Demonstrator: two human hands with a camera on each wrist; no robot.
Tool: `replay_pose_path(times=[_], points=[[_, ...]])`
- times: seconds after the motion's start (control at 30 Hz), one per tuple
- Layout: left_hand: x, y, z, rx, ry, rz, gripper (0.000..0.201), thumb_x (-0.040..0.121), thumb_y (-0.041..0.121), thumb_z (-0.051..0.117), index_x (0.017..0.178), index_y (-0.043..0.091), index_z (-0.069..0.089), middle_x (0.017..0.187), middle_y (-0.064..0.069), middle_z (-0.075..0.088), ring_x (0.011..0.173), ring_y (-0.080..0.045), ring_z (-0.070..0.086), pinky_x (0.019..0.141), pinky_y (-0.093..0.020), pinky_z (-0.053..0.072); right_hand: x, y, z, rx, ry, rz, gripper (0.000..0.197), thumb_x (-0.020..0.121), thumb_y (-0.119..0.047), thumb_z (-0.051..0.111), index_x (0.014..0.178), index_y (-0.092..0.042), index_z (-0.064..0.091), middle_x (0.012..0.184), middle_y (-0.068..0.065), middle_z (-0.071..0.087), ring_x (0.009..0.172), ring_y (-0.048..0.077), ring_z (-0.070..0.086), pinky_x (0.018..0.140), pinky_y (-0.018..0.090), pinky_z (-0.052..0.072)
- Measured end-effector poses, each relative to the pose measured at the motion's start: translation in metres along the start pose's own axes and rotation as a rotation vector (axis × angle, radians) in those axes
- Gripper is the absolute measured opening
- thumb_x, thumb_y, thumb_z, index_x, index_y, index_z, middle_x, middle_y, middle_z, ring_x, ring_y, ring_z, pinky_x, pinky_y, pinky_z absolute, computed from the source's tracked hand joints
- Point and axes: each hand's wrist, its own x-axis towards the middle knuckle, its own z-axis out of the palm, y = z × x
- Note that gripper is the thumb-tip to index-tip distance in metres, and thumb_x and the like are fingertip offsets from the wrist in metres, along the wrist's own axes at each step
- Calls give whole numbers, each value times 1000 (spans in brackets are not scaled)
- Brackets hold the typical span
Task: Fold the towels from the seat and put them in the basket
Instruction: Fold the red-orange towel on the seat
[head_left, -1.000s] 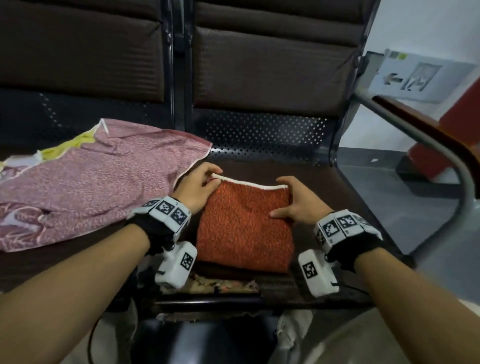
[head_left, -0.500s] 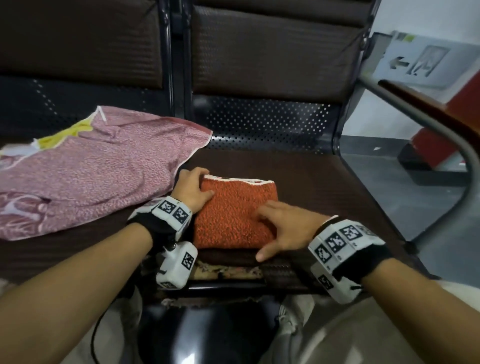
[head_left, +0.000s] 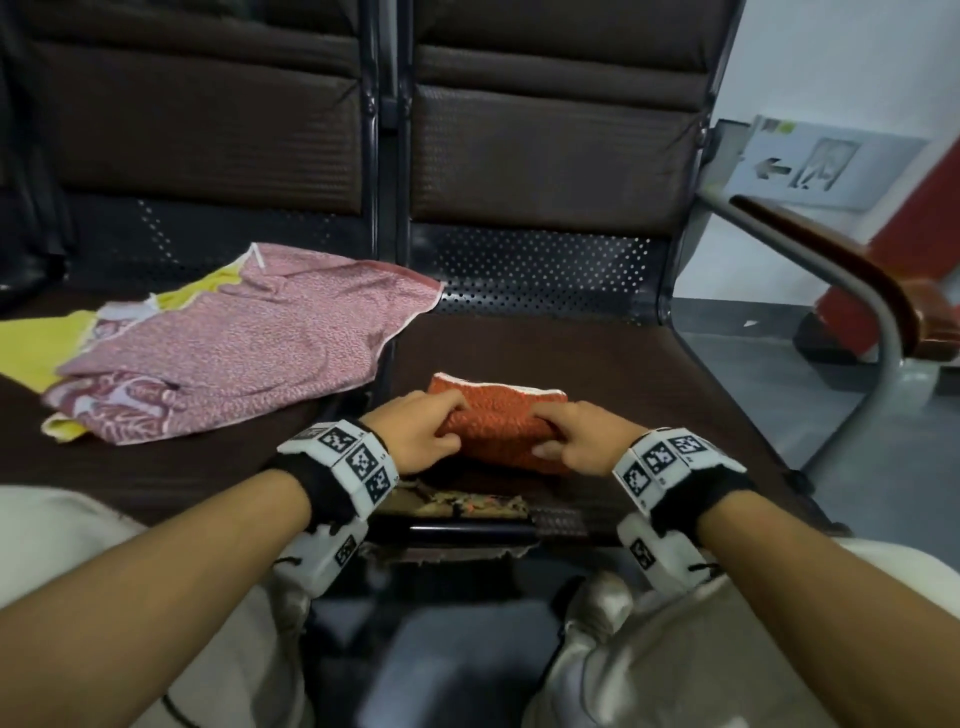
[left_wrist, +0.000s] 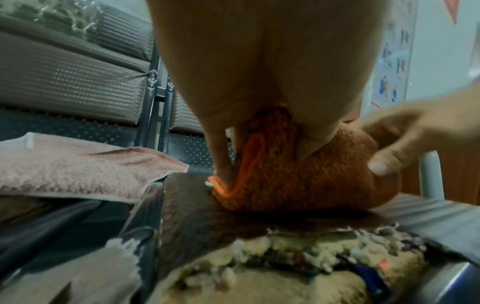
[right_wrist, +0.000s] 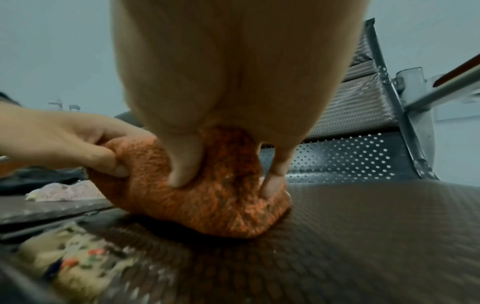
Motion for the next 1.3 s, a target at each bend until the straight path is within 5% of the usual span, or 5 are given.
replay_pose_path(times=[0.1, 0.33, 0.9, 1.1, 1.3], points=[[-7, 2, -2, -64, -10, 12, 31, 86, 16, 54, 117, 17, 50, 79, 7, 50, 79, -19, 53, 69, -24, 33, -9, 2, 8, -8, -46, 0, 54, 77, -31, 76, 124, -18, 52, 108, -12, 45, 101, 7, 46, 85, 17, 32], [8, -12, -17, -193, 34, -66, 19, 90, 11, 50, 108, 13, 55, 83, 6, 56, 75, -10, 54, 58, -9, 34, 12, 17, -6, 423, 50, 226, 13, 86, -31, 67, 82, -29, 55, 82, -6, 60, 83, 16, 60, 75, 31, 50], [70, -30, -4, -109, -10, -326, 44, 92, 25, 55, 135, 20, 49, 135, -7, 54, 125, -23, 49, 101, -25, 36, 63, 36, 9, 307, 79, 831, 88, 67, -69, 67, 121, -1, 55, 127, 18, 57, 114, 34, 56, 88, 34, 46], [55, -30, -11, -115, -152, -356, 46, 85, 18, 56, 130, 31, 52, 133, 0, 55, 121, -20, 52, 85, -18, 37, 63, 16, 10, 492, -4, 705, 70, 87, -49, 59, 136, -2, 44, 136, 14, 52, 123, 30, 51, 106, 37, 38], [22, -13, -48, -85, -239, -144, 95, 74, 16, 71, 149, 33, 15, 152, -1, 22, 138, -22, 25, 112, -41, 28, 22, -27, -17, 840, 222, 328, 36, 83, -21, 70, 109, -12, 45, 91, -1, 56, 74, 6, 58, 52, 15, 49]])
